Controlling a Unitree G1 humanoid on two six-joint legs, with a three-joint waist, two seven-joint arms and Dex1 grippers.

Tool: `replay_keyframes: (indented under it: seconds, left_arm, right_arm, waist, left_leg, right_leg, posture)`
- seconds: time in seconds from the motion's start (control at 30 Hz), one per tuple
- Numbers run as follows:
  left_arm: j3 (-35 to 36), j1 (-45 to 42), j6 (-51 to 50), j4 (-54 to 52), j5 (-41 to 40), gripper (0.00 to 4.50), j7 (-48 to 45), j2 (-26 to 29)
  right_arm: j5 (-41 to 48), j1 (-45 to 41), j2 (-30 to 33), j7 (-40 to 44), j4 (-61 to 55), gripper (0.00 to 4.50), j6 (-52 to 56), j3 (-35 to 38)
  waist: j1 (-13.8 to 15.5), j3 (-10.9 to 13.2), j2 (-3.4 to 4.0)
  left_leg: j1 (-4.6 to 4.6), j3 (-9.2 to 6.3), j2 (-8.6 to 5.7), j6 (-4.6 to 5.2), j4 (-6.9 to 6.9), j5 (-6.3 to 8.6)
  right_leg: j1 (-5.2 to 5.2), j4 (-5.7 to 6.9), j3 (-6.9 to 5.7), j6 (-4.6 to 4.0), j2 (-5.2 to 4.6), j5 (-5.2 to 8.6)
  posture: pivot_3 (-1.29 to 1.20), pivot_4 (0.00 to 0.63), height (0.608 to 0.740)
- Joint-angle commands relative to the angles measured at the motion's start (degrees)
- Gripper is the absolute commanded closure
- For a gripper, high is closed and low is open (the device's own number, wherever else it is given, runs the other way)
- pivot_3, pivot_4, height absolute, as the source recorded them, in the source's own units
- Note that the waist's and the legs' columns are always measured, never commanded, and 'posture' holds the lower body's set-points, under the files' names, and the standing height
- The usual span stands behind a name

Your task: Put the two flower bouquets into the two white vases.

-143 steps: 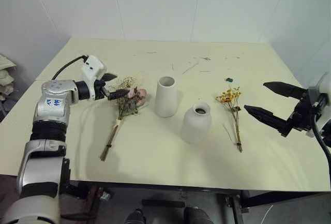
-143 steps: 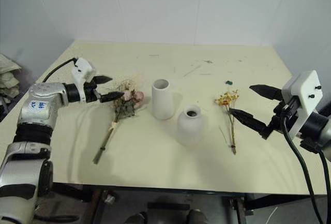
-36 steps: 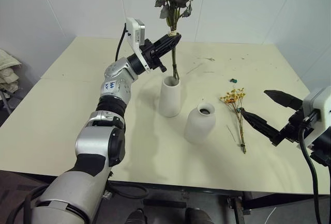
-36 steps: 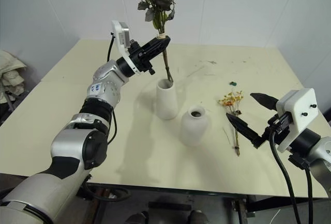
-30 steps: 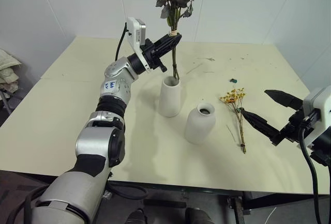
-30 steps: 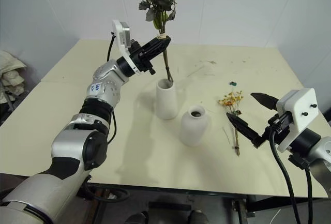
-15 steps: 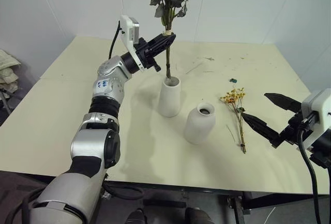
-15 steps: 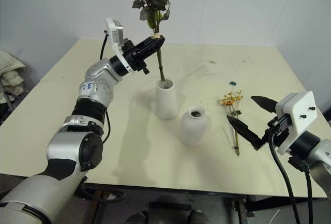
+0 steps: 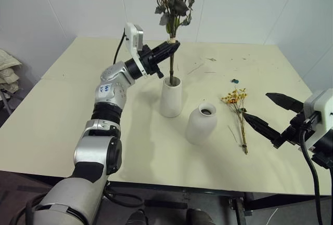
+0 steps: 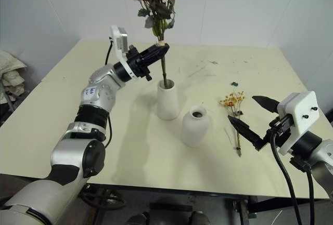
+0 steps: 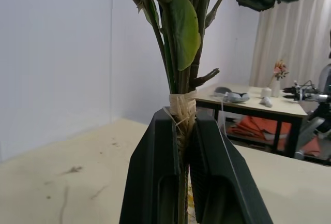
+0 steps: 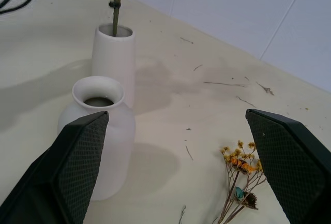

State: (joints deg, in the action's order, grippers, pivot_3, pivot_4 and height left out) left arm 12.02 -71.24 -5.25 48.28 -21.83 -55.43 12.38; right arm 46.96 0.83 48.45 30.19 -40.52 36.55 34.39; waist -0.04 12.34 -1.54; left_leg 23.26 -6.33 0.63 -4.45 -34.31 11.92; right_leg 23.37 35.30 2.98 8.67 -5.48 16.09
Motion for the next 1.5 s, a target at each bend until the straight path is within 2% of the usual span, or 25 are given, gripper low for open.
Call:
replay_keyframes:
  seconds: [0.03, 0.37, 0.4, 0.67, 0.8, 0.97, 1.2, 1.37, 1.5]
  left_arm:
    - [-0.46, -0.49, -0.65, -2.38, -0.52, 4.48, 0.18, -0.19]
    - [-3.04, 1.34, 0.54, -0.32, 1.75, 4.48, -1.12, -0.32]
    - [-3.45, 1.68, 0.76, -0.27, 2.18, 3.74, -1.10, -0.41]
    - [-3.61, 2.40, 1.47, -0.89, 2.35, 1.32, -0.73, -0.49]
    - [-4.17, 3.21, -2.08, -3.89, 1.33, 0.02, -5.52, 1.63]
    - [-5.18, 4.33, -3.26, -6.62, 1.97, 0.02, -9.54, 4.86]
    - [-6.75, 5.63, 4.65, -3.25, 7.37, 0.02, -9.80, 12.39]
    - [-3.92, 7.66, 4.60, -4.40, 3.60, 0.02, -13.72, 14.68]
    - [-1.73, 10.77, 3.72, -6.10, 1.61, 0.02, -15.89, 17.16]
  right_arm:
    - [0.71, -0.41, 0.03, -0.88, -1.32, 0.00, -0.33, 1.75]
    - [0.78, 0.63, -0.40, -1.84, -1.95, 0.00, -0.50, 2.00]
    - [0.78, 0.62, -0.42, -1.94, -2.00, 0.00, -0.52, 1.88]
    - [0.88, 0.69, -0.50, -2.25, -2.18, 0.00, -0.50, 1.79]
    - [0.86, 0.85, -0.35, -2.15, -2.05, 0.00, -0.43, 2.11]
    - [0.73, 0.72, 0.26, -2.10, -1.50, 0.00, 0.32, 1.58]
    - [-2.41, -0.02, 2.27, -6.06, 2.01, 0.00, 7.49, -2.80]
    - [-2.79, -5.64, 4.00, -10.39, 6.68, 0.00, 17.39, -8.52]
    - [-4.08, -13.22, 3.31, -14.77, 13.33, 0.00, 27.18, -14.18]
  waist:
    - [-0.07, 0.00, 0.00]
    - [-0.04, 0.00, 0.00]
    - [-0.05, 0.00, 0.00]
    - [-0.03, 0.00, 0.00]
    - [-0.13, 0.00, 0.00]
    - [-0.14, 0.00, 0.01]
    - [-0.27, -0.01, 0.01]
    - [-0.16, -0.01, 0.02]
    - [-0.21, -0.01, 0.02]
  left_leg:
    - [0.01, 0.00, 0.00, 0.00, 0.00, 0.00]
    - [0.00, 0.00, -0.01, 0.01, 0.01, 0.00]
    - [0.00, 0.00, 0.00, 0.01, 0.01, 0.00]
    - [0.00, 0.01, 0.00, 0.01, 0.02, 0.01]
    - [0.00, 0.01, 0.00, 0.01, 0.02, 0.01]
    - [-0.01, 0.01, 0.01, 0.01, 0.03, 0.01]
    - [-0.02, 0.02, 0.01, 0.01, 0.03, 0.01]
    - [-0.04, 0.08, 0.03, 0.01, 0.03, 0.01]
    - [-0.01, 0.08, 0.04, 0.02, 0.03, 0.01]
  right_leg:
    - [0.01, 0.00, 0.00, 0.00, 0.00, 0.00]
    - [0.00, 0.00, 0.00, 0.00, 0.00, 0.00]
    - [0.00, 0.00, 0.01, 0.00, 0.00, 0.00]
    - [0.01, -0.02, 0.01, 0.00, 0.00, 0.00]
    - [0.01, -0.02, 0.01, 0.00, 0.00, 0.00]
    - [0.01, -0.02, 0.02, -0.02, 0.01, 0.01]
    - [0.01, -0.01, 0.04, -0.03, 0.00, 0.01]
    - [0.03, -0.02, 0.09, -0.09, 0.00, 0.03]
    - [0.05, -0.01, 0.09, -0.09, 0.00, 0.03]
  posture:
    - [0.00, 0.150, 0.740]
    - [0.00, 0.150, 0.740]
    - [0.00, 0.150, 0.740]
    - [0.00, 0.150, 0.740]
    - [0.00, 0.150, 0.740]
    - [0.00, 0.150, 0.740]
    - [0.00, 0.150, 0.740]
    - [0.00, 0.150, 0.740]
    - [0.00, 0.150, 0.740]
